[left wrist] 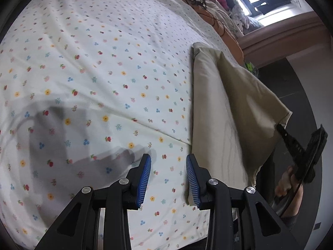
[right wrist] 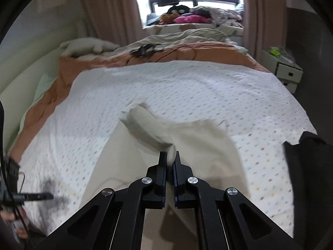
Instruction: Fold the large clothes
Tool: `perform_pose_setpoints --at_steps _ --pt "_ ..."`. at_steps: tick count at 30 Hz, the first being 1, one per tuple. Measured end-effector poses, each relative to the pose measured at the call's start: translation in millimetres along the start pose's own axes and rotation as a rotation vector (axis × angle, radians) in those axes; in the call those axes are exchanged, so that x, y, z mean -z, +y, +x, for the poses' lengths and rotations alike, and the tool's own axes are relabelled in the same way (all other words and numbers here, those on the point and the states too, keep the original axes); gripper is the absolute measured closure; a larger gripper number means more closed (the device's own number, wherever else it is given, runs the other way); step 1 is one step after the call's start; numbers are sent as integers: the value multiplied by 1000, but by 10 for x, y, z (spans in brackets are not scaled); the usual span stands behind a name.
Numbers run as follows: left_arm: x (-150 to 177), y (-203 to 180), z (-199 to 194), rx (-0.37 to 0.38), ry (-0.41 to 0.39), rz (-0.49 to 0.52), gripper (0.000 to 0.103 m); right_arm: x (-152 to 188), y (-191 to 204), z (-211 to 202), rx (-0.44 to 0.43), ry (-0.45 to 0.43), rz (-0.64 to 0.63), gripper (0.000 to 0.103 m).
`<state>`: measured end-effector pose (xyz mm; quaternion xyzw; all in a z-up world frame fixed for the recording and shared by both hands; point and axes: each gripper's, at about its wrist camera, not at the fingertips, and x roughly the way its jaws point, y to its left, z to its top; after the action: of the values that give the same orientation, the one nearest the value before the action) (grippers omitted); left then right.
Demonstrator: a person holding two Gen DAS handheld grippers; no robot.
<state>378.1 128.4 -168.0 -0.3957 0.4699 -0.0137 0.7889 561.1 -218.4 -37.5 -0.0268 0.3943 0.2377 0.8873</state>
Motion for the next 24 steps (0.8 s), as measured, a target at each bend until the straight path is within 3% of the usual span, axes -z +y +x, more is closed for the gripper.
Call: perform_pose_setpoints --at_steps 16,19,21,24 --pt "-259 -177 245 -42 25 35 66 -262 -1132 731 73 47 202 97" --pt "-273 -222 261 -47 25 45 66 -254 -1268 769 139 72 228 84" --pt "-291 -255 272 -50 27 50 66 -209 -1350 716 102 66 266 61" --pt "-346 -347 308 -58 26 63 66 -113 -1381 666 69 78 280 57"
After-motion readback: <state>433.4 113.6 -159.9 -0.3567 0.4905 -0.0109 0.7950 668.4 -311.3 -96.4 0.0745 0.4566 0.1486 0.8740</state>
